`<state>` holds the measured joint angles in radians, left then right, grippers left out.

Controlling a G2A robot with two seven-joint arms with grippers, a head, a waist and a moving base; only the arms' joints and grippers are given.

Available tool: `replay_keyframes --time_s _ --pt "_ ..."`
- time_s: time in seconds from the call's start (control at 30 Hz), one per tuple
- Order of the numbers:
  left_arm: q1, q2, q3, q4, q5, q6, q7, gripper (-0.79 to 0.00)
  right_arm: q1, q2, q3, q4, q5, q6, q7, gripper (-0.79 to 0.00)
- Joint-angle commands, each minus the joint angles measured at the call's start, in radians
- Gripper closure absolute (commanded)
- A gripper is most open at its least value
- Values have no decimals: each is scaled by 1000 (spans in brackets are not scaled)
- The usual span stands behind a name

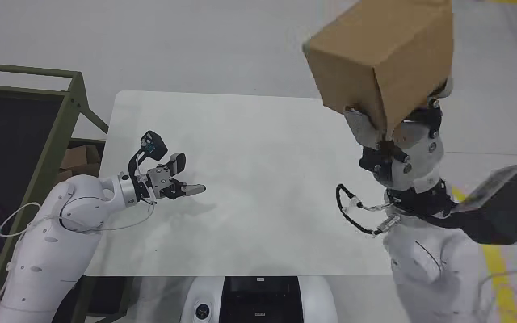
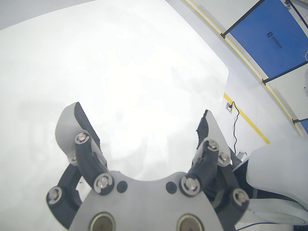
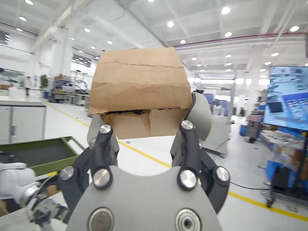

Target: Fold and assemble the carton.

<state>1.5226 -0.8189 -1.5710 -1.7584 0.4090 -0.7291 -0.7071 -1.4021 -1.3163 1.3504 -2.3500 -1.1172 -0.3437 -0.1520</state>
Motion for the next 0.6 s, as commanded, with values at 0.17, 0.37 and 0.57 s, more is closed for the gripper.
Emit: replay_keyframes --time_s 0.17,0.37,0.57 --pt "0 0 0 0 0 0 0 -785 -13 24 144 0 390 -262 168 0" --pt "0 0 0 0 0 0 0 -785 -5 36 204 0 466 -326 229 0" --pt "0 0 0 0 0 0 0 -785 -2 38 211 0 366 -297 213 0"
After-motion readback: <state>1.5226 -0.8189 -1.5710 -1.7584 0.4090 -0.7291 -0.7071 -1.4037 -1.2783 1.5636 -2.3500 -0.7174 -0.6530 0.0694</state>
